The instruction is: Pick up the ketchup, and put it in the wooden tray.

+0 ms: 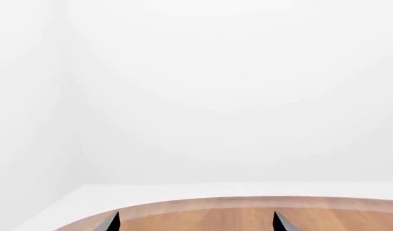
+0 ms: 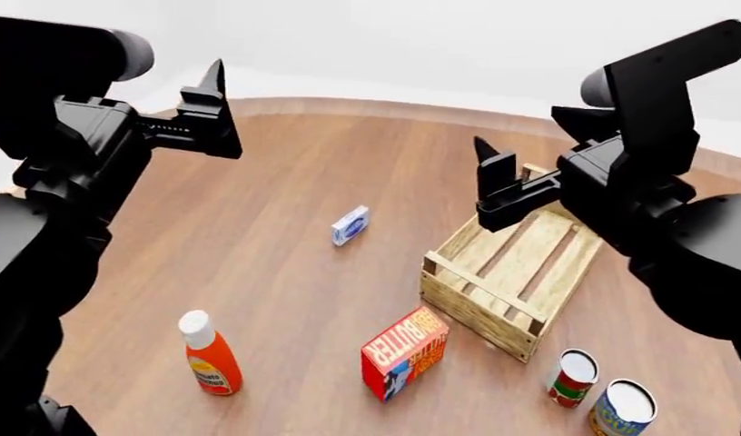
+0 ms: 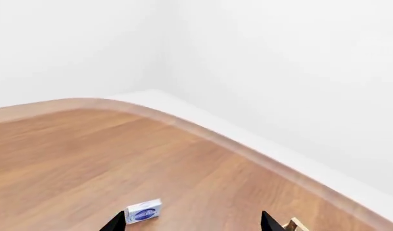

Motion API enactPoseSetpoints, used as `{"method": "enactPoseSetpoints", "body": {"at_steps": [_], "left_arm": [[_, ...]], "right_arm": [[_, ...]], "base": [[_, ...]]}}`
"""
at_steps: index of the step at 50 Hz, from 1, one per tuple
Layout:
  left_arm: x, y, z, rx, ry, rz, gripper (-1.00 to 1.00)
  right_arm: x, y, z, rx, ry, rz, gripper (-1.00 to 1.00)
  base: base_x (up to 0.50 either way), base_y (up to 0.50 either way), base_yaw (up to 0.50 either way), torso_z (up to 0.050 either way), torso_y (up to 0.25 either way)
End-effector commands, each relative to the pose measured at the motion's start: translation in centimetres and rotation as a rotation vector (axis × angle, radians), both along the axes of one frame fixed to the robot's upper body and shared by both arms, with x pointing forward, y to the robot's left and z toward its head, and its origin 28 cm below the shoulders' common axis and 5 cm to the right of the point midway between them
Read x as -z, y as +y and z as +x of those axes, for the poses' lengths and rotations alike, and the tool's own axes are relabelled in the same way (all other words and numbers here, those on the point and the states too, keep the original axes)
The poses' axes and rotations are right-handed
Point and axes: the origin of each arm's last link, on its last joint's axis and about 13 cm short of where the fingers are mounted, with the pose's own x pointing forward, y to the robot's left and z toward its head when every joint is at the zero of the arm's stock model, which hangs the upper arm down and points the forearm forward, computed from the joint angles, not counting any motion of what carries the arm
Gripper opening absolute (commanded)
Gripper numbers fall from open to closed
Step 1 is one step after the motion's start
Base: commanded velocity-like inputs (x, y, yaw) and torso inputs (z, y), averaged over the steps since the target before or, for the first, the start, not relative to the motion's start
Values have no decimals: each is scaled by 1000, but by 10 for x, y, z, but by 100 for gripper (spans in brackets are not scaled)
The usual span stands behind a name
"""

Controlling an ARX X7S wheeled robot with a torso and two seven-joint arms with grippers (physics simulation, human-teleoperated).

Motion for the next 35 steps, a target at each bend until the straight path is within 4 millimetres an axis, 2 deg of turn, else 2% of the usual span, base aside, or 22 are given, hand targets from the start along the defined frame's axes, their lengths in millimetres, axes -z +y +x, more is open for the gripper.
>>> {"method": "enactPoseSetpoints", "body": {"at_steps": [1, 10, 32, 35], "left_arm": [[-1, 5, 1, -29, -1, -8, 100], [-1, 4, 1, -28, -3, -7, 100], [-6, 8, 5, -49, -16, -19, 100], [-6, 10, 7, -56, -21, -16, 100]], "right_arm": [[1, 3, 4, -21, 22, -2, 100], [1, 3, 4, -23, 27, 1, 100], [0, 4, 7, -22, 24, 4, 100], [-1, 4, 7, -13, 17, 4, 100]], "base": [[0, 0, 0, 0, 0], [20, -71, 0, 0, 0], [133, -477, 0, 0, 0], [56, -201, 0, 0, 0]]}}
